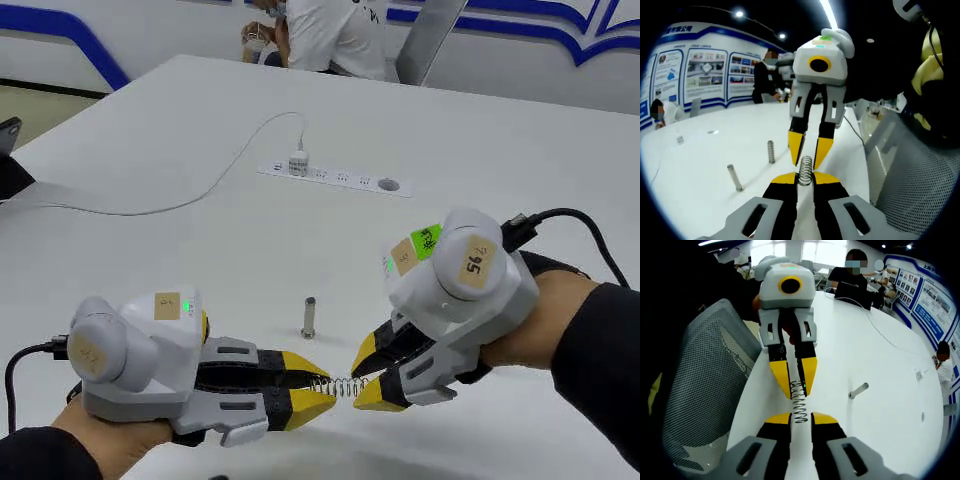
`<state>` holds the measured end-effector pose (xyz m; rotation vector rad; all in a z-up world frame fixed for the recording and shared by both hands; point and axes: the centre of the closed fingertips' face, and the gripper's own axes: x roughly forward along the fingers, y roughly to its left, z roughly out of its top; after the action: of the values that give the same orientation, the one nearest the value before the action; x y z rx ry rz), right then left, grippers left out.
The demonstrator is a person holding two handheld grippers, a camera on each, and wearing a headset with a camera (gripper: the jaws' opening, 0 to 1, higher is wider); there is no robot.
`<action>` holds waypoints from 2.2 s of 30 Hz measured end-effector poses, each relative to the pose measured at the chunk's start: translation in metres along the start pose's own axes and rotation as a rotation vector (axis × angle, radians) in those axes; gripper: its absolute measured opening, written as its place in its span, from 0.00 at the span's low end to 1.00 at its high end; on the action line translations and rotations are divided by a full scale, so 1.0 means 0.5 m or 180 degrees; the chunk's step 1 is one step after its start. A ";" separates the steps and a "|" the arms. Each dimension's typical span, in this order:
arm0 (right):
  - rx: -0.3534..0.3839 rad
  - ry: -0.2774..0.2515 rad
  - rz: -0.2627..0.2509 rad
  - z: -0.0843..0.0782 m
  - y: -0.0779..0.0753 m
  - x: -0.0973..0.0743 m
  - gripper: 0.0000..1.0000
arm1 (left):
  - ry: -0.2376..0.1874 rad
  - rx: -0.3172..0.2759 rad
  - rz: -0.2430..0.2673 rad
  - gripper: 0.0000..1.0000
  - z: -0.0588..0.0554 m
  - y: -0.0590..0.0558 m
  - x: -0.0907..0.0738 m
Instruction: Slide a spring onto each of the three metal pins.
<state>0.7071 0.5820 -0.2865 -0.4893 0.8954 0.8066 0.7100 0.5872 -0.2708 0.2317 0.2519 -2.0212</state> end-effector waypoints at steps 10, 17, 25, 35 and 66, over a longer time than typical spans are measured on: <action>-0.0014 -0.0002 0.0008 -0.005 0.002 0.005 0.13 | -0.0130 -0.0071 -0.0034 0.11 0.019 -0.002 -0.002; 0.0014 -0.0043 -0.0020 0.009 0.000 -0.009 0.12 | -0.0090 -0.0074 -0.0022 0.11 0.013 -0.001 -0.002; -0.0012 -0.0092 -0.0052 0.034 -0.002 -0.025 0.12 | -0.0066 -0.0069 -0.0006 0.11 0.010 0.002 -0.003; -0.0020 -0.0182 -0.0004 0.067 0.007 -0.033 0.12 | -0.0032 -0.0063 0.0007 0.11 0.003 0.003 -0.004; -0.0163 -0.0072 -0.0027 0.095 -0.011 -0.032 0.12 | -0.0013 -0.0072 0.0217 0.27 -0.011 0.026 -0.011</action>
<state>0.7288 0.6042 -0.2466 -0.5275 0.8530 0.8274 0.7241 0.5876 -0.2755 0.2190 0.2608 -1.9502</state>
